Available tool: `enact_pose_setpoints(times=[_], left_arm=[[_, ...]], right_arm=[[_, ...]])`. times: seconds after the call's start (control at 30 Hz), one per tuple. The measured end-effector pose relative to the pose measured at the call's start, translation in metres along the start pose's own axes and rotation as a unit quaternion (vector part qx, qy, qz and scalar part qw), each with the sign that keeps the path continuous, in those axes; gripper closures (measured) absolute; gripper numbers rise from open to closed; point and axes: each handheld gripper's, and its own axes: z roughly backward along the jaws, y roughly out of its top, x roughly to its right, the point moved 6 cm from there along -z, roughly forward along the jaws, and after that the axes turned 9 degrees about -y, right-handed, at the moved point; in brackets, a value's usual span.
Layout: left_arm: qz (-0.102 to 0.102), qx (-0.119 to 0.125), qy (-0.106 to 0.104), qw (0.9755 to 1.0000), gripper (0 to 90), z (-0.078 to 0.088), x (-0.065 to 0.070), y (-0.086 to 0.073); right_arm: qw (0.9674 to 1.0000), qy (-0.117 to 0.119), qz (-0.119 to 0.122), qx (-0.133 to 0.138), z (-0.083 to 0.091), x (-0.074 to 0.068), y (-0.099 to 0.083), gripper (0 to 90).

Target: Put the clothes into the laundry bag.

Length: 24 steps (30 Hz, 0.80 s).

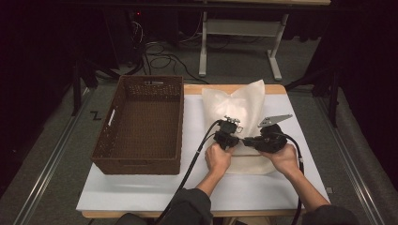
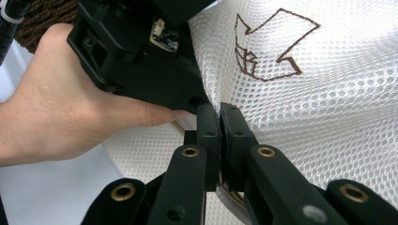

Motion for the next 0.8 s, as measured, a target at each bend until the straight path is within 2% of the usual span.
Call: enact_pose_setpoints(times=[0.07, 0.13, 0.27, 0.33, 0.4, 0.43, 0.53, 0.63, 0.7, 0.8], left_arm=[[-0.019, -0.004, 0.003, 0.9998, 83.5, 0.006, 0.002, -0.002], [-0.033, -0.008, 0.002, 0.9994, 75.2, 0.014, 0.005, -0.007], [-0.057, -0.018, 0.01, 0.9982, 65.5, 0.032, 0.009, -0.017], [-0.071, -0.018, 0.016, 0.9972, 62.6, 0.044, 0.01, -0.022], [-0.076, -0.015, 0.019, 0.9968, 60.0, 0.049, 0.011, -0.024], [-0.087, -0.015, 0.027, 0.9957, 59.8, 0.057, 0.012, -0.027], [-0.106, -0.021, 0.048, 0.993, 59.4, 0.067, 0.011, -0.03], [-0.101, -0.026, 0.054, 0.9931, 56.2, 0.074, 0.008, -0.032], [-0.104, -0.029, 0.062, 0.9922, 53.2, 0.074, 0.007, -0.033], [-0.098, -0.037, 0.067, 0.9922, 51.5, 0.072, 0.004, -0.035]], right_arm=[[1.0, 0.003, 0.0, 0.005, 0.001, 0.0, 0.001, 88.8], [1.0, 0.002, -0.002, 0.005, 0.002, 0.001, 0.001, 88.8], [0.9999, 0.003, -0.009, 0.012, 0.006, 0.001, 0.001, 88.7], [0.9999, 0.002, -0.003, 0.016, 0.007, 0.0, 0.002, 88.6], [0.9999, 0.001, -0.004, 0.015, 0.009, -0.001, 0.003, 88.6], [0.9998, 0.001, -0.006, 0.018, 0.009, -0.002, 0.004, 88.6], [0.9998, 0.0, -0.002, 0.02, 0.01, -0.003, 0.005, 88.5], [0.9998, 0.001, 0.0, 0.022, 0.012, -0.004, 0.006, 88.4], [0.9998, 0.0, 0.004, 0.022, 0.012, -0.004, 0.006, 88.4], [0.9998, -0.002, 0.002, 0.021, 0.014, -0.005, 0.006, 88.3]])
